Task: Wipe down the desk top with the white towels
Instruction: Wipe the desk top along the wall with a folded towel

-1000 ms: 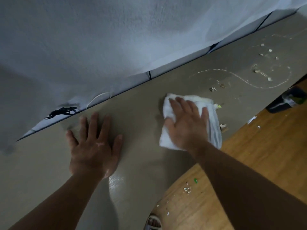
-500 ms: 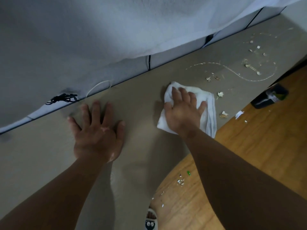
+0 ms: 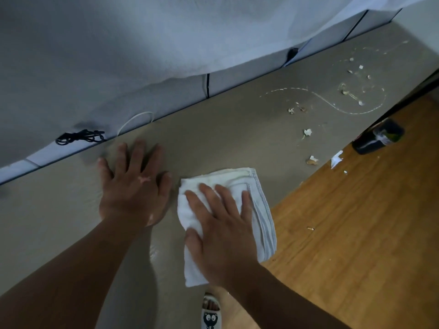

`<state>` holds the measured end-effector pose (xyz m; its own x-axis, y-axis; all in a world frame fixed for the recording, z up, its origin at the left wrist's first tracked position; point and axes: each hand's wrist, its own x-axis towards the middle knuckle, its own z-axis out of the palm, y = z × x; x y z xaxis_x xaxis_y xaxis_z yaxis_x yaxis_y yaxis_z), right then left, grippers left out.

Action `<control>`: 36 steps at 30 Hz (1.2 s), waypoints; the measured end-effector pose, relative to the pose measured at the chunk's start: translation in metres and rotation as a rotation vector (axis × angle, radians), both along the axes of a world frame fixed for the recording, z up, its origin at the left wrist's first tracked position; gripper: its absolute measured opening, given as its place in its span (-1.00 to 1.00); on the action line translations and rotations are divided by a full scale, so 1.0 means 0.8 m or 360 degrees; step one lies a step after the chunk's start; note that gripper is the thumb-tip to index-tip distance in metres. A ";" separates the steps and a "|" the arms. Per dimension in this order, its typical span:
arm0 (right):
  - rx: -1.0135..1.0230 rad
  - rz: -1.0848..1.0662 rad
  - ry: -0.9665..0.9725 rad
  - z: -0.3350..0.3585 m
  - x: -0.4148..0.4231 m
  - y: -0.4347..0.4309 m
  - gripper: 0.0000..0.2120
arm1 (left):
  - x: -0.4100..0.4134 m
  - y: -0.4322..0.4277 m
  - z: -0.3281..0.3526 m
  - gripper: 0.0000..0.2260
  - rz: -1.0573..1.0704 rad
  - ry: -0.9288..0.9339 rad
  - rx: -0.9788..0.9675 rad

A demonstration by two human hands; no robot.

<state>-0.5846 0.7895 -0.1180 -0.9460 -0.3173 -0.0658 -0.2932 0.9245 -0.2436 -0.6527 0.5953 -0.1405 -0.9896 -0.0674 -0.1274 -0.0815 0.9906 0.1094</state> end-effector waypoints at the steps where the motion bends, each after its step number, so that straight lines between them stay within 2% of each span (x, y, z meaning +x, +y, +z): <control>1: -0.0016 0.0034 -0.0002 -0.001 -0.002 0.008 -0.40 | 0.000 0.000 0.000 -0.41 -0.0004 -0.0001 -0.0009; 6: -0.0093 0.0024 0.0110 -0.007 -0.025 0.059 -0.42 | -0.002 0.001 0.002 -0.36 0.0027 -0.0038 -0.0045; 15: -0.0048 -0.0125 0.0307 -0.026 -0.140 0.208 -0.43 | -0.002 0.003 0.006 -0.28 0.0063 -0.0078 -0.0054; 20: -0.0125 -0.0287 0.0236 -0.022 -0.185 0.253 -0.45 | -0.001 0.003 0.006 -0.26 0.0090 -0.0046 -0.0031; 26: -0.0048 -0.0701 0.0074 -0.017 -0.169 0.205 -0.34 | -0.001 0.003 0.002 -0.28 0.0093 -0.0023 -0.0033; 29: -0.0021 -0.0859 0.0106 -0.021 -0.133 0.158 -0.32 | -0.001 0.002 0.000 -0.35 0.0085 -0.0005 -0.0056; 33: 0.0037 -0.0761 0.0211 -0.019 -0.068 0.083 -0.36 | -0.002 0.004 0.002 -0.37 0.0076 -0.0025 -0.0064; 36: 0.0049 -0.0611 0.0121 -0.010 -0.023 0.033 -0.37 | 0.000 0.005 0.003 -0.39 0.0047 0.0016 -0.0035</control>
<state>-0.6029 0.8160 -0.1263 -0.9981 0.0618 0.0049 0.0595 0.9769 -0.2053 -0.6525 0.5995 -0.1380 -0.9883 -0.0994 -0.1155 -0.1100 0.9899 0.0889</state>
